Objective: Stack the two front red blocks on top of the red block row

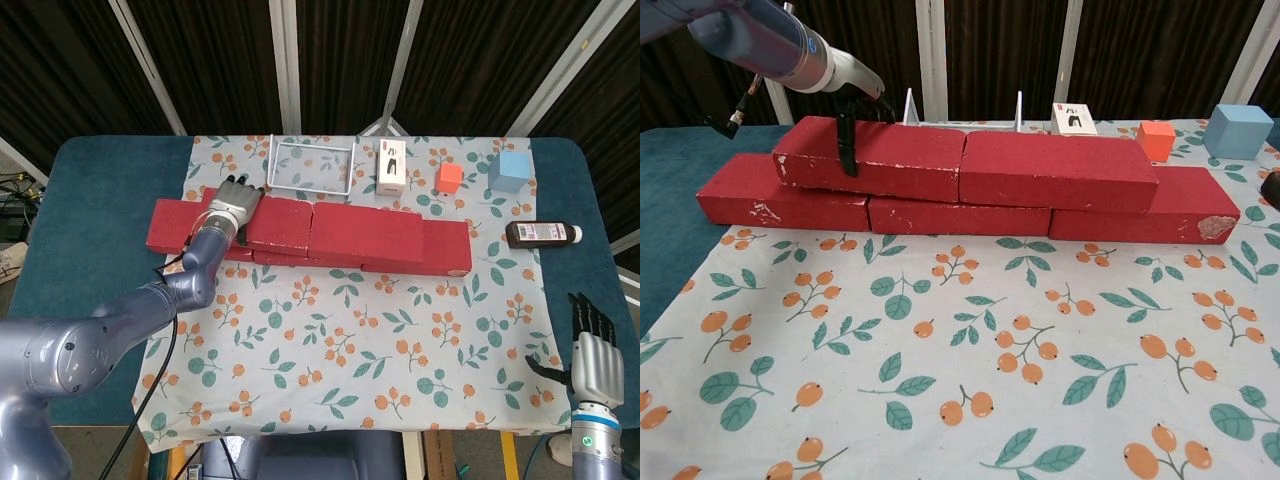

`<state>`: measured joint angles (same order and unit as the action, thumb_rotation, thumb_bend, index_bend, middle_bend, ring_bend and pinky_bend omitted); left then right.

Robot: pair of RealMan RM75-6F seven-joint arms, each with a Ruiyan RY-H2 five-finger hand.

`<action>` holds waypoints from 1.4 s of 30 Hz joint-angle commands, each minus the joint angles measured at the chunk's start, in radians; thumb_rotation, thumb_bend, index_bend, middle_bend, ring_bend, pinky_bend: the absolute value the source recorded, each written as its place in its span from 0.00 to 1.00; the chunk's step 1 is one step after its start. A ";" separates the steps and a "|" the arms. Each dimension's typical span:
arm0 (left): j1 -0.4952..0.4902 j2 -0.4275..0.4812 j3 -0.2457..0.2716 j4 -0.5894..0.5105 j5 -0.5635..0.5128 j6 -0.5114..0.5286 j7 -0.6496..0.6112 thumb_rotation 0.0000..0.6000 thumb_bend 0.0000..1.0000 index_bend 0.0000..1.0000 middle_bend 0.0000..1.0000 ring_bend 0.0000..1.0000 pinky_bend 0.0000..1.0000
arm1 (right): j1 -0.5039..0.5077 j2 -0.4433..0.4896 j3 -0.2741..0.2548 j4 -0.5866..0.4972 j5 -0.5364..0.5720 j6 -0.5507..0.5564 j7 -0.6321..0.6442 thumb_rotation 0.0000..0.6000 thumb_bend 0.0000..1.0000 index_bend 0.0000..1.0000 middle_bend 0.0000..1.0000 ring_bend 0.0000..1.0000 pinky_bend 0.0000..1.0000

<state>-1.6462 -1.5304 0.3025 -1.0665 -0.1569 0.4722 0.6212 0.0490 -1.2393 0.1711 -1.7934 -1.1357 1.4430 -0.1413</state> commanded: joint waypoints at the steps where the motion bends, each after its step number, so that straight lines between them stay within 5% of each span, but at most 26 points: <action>1: -0.008 0.005 0.004 -0.012 -0.016 0.007 0.011 1.00 0.01 0.36 0.36 0.00 0.00 | 0.000 0.000 0.000 -0.001 0.000 0.000 0.001 1.00 0.05 0.00 0.00 0.00 0.00; 16: -0.026 -0.007 0.021 -0.023 -0.104 0.024 0.071 1.00 0.01 0.36 0.36 0.00 0.00 | 0.000 0.000 -0.002 -0.001 -0.001 -0.001 0.002 1.00 0.05 0.00 0.00 0.00 0.00; 42: 0.014 -0.024 -0.055 0.009 -0.120 0.033 0.136 1.00 0.01 0.36 0.37 0.00 0.00 | 0.005 -0.001 0.000 -0.003 0.009 -0.007 -0.005 1.00 0.05 0.00 0.00 0.00 0.00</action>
<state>-1.6336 -1.5539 0.2482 -1.0586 -0.2760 0.5048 0.7559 0.0538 -1.2404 0.1712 -1.7961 -1.1265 1.4363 -0.1469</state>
